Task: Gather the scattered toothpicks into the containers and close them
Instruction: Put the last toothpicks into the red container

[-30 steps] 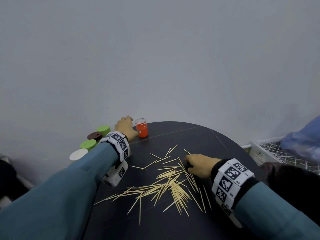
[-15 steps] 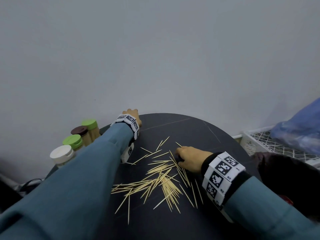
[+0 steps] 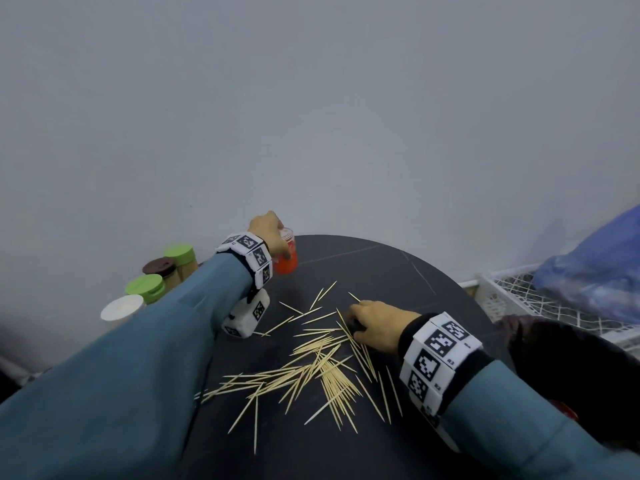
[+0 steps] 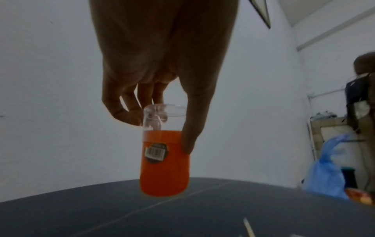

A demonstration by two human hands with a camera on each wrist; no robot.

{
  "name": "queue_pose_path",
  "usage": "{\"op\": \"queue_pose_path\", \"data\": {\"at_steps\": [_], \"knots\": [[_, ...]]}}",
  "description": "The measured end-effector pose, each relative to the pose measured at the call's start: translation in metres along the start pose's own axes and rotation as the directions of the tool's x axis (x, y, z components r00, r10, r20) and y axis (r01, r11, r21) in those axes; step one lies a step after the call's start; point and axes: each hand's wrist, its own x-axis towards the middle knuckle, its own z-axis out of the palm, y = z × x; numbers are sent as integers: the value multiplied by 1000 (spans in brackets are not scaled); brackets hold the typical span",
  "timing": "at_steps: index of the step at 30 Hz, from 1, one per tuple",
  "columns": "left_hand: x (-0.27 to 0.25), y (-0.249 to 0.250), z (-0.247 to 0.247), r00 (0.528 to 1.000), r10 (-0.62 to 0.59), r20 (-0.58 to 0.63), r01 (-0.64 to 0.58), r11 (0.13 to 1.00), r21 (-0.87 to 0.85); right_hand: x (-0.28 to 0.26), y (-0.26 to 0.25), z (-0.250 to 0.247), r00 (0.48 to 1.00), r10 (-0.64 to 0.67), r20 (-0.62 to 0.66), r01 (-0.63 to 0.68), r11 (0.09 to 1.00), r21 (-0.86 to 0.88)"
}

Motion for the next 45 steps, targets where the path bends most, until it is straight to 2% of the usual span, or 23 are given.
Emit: {"op": "queue_pose_path", "data": {"at_steps": [7, 13, 14, 16, 18, 19, 20, 22, 24, 28, 29, 33, 37, 45], "knots": [[-43, 13, -42, 981, 188, -39, -192, 949, -250, 0, 4, -2, 1000, -2, -14, 2, 1000, -2], [-103, 15, -48, 963, 269, -24, -240, 816, -526, -5, 3, -5, 1000, -9, -8, 9, 1000, -20], [-113, 13, -45, 954, 298, -15, -256, 792, -554, -7, 3, -5, 999, -9, -43, 9, 1000, 2], [-130, 8, -40, 934, 357, -4, -289, 749, -596, -13, -2, -6, 971, 4, -241, 34, 987, 156], [-143, 3, -34, 923, 385, -18, -312, 719, -621, -21, -12, -10, 865, 47, -500, 166, 913, 373], [-150, 1, -30, 921, 389, -24, -317, 711, -628, -27, -20, -13, 816, 76, -574, 245, 853, 461], [-155, 0, -27, 919, 394, -25, -320, 707, -630, -33, -29, -15, 800, 90, -594, 302, 795, 527], [-164, -1, -20, 911, 412, -15, -326, 698, -637, -44, -45, -18, 835, 54, -548, 341, 731, 591], [-170, -2, -15, 902, 431, -18, -339, 681, -648, -48, -55, -14, 852, -1, -524, 347, 751, 562], [-174, -7, -11, 906, 422, -25, -328, 665, -671, -44, -55, -6, 750, -10, -662, 365, 840, 401], [-174, -8, -10, 909, 415, -20, -319, 665, -675, -44, -55, -6, 745, -21, -667, 365, 849, 381], [-168, -12, -7, 930, 368, 9, -257, 666, -701, -42, -56, -9, 782, -109, -614, 362, 881, 305], [-165, -12, -5, 921, 385, 64, -224, 654, -722, -43, -51, -13, 814, -157, -560, 349, 902, 255], [-167, -14, -3, 887, 424, 183, -106, 572, -813, -44, -37, -19, 842, -258, -474, 431, 849, 305]]}}
